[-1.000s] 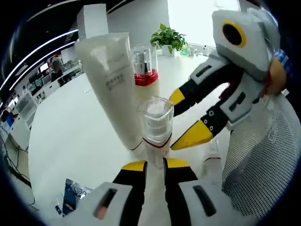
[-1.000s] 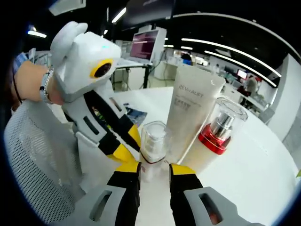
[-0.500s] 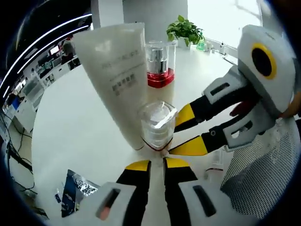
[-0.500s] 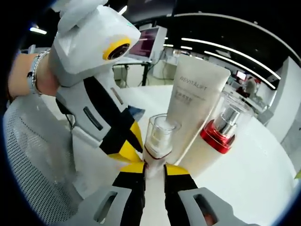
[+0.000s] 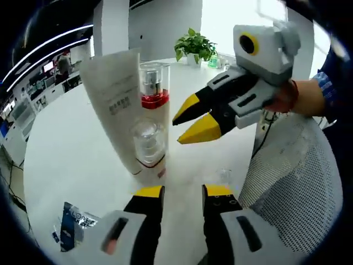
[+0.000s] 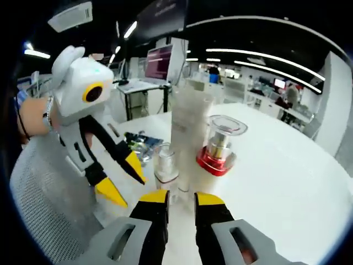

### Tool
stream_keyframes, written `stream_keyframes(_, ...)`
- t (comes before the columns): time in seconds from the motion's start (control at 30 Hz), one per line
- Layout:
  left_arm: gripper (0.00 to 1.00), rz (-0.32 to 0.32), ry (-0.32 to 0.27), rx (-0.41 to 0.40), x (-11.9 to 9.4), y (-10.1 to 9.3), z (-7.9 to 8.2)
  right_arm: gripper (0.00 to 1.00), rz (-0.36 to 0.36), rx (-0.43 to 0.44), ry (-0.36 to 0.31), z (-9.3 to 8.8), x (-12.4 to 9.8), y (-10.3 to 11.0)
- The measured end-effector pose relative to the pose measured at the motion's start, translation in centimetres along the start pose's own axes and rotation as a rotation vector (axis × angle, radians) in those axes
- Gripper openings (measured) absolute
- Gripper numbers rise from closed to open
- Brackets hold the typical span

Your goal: Arrange the skincare products in the storage area until every visible bottle or jar stands upright without overlapping.

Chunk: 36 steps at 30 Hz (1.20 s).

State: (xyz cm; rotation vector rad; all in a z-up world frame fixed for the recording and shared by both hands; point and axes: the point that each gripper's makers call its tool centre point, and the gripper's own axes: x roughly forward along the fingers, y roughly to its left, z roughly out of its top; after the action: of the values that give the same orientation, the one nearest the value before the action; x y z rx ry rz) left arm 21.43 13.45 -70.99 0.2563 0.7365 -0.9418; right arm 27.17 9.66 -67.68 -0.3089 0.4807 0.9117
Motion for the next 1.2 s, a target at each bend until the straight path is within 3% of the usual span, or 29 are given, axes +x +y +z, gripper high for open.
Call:
stream_keyframes(0.07,0.36,-0.008,0.049,0.060,0.7,-1.2,-0.6,0.12,0.006,0.005,-0.001,-0.6,-0.6,-0.1)
stream_keyframes(0.2,0.39,0.016,0.216,0.232,2.6,-2.8,-2.8,0.12,0.030,0.153,-0.025,-1.5,-0.5,-0.2)
stream_keyframes(0.3,0.38,0.022,0.277,0.294,3.4,-2.9,-3.8,0.12,0.066,0.186,-0.058,-0.7,-0.2,-0.1)
stream_keyframes(0.4,0.33,0.001,0.305,0.288,4.0,-3.4,-4.6,0.12,0.088,0.223,-0.073,-0.5,0.0,0.1)
stream_keyframes(0.47,0.24,0.019,0.330,0.322,4.0,-2.9,-5.1,0.11,0.100,0.220,-0.074,-0.4,0.0,0.3)
stream_keyframes(0.5,0.26,0.012,0.296,0.318,4.0,-2.9,-4.7,0.11,0.113,0.221,-0.081,-0.3,0.1,0.5)
stream_keyframes(0.63,0.25,0.012,0.307,0.289,3.7,-2.3,-4.9,0.11,0.174,0.273,-0.110,0.2,0.0,1.3)
stream_keyframes(0.7,0.25,0.019,0.292,0.281,3.2,-1.9,-4.7,0.12,0.212,0.289,-0.135,0.7,-0.2,1.7)
stream_keyframes(0.83,0.25,-0.017,0.154,0.116,1.9,-1.5,-2.7,0.18,0.299,0.362,-0.218,2.3,-1.2,2.3)
stream_keyframes(1.0,0.25,-0.036,-0.030,-0.027,0.0,0.1,0.2,0.29,0.386,0.449,-0.283,3.7,-2.1,2.4)
stream_keyframes(1.1,0.25,-0.091,-0.154,-0.101,-0.9,-0.2,2.5,0.31,0.382,0.455,-0.281,3.5,-2.2,2.0)
stream_keyframes(1.2,0.25,-0.144,-0.206,-0.119,-1.4,-0.9,3.4,0.30,0.403,0.477,-0.284,3.7,-2.5,2.2)
